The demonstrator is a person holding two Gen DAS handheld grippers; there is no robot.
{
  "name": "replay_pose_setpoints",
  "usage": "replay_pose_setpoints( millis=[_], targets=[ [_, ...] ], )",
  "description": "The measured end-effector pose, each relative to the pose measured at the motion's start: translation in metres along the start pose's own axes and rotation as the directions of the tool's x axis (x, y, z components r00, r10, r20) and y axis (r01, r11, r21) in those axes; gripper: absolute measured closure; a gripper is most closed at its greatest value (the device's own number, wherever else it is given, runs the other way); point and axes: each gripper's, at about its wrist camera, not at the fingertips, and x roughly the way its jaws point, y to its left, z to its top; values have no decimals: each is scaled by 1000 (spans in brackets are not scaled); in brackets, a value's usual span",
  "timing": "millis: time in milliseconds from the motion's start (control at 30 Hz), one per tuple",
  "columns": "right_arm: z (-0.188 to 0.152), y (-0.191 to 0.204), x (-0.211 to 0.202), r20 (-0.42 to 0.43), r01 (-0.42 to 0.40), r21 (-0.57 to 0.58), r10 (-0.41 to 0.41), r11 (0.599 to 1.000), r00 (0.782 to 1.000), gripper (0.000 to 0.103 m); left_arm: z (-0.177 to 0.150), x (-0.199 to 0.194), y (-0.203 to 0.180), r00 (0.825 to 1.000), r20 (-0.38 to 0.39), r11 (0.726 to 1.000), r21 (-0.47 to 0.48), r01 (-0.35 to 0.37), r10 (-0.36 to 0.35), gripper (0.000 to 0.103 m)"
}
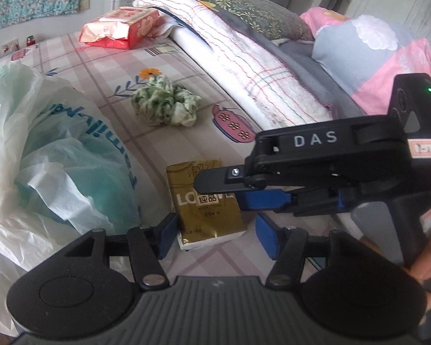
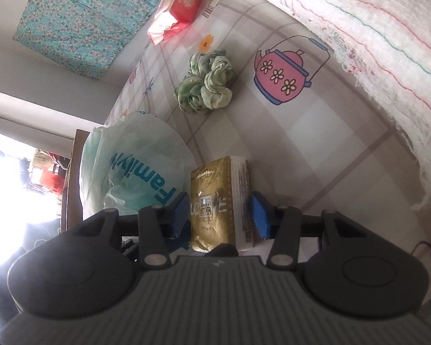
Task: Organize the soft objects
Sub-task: 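Return the right gripper to the bed and grasp the gold snack packet, then carry the gold snack packet with the right gripper and release it into the box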
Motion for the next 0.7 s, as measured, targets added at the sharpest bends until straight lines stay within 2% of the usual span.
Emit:
replay_pose_setpoints(
  millis=[133, 400, 700],
  targets=[
    [-6, -8, -9, -4, 1, 19, -1, 1000, 1000, 57, -8, -5, -7, 998, -27, 998, 0, 56, -56, 42],
    [-14, -12, -12, 9, -5, 30, 4, 1000, 1000, 58, -16, -1, -14, 1000, -7, 999, 43, -3, 3, 41],
    [-24, -6, -18, 28, 23, 18, -23, 1000, 999, 58, -20, -14, -18, 999, 39, 998, 63, 6, -9, 47]
  ],
)
